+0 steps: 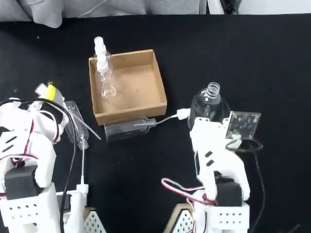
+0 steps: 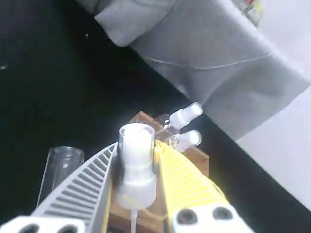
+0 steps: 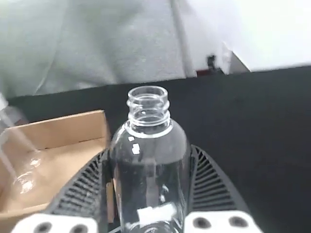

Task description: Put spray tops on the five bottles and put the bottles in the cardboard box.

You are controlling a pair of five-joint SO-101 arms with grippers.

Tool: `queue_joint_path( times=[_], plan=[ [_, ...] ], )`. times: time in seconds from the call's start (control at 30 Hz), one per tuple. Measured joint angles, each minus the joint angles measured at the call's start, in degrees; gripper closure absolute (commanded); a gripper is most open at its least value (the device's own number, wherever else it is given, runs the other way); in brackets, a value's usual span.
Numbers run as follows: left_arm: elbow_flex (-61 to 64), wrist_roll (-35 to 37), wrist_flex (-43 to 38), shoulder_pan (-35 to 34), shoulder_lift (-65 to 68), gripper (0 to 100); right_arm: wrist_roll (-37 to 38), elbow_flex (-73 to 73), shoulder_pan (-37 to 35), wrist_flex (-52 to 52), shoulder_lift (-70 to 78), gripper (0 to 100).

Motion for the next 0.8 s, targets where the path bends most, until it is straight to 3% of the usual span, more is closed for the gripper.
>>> queue_joint_path(
  times=[0.27, 0.43, 0.8],
  plan=[
    [0.09, 0.35, -1.23, 0.00, -3.25, 97, 5.80, 5.27, -8.18, 2.20, -4.57, 92.8],
    [3.43, 6.86, -1.93, 0.00, -6.51, 97, 6.15, 5.27, -9.49, 2.20, -4.57, 92.8],
    [19.69, 16.18, -14.24, 0.00, -23.12, 97, 9.58, 7.03, -13.98, 2.20, -4.57, 92.8]
  ],
)
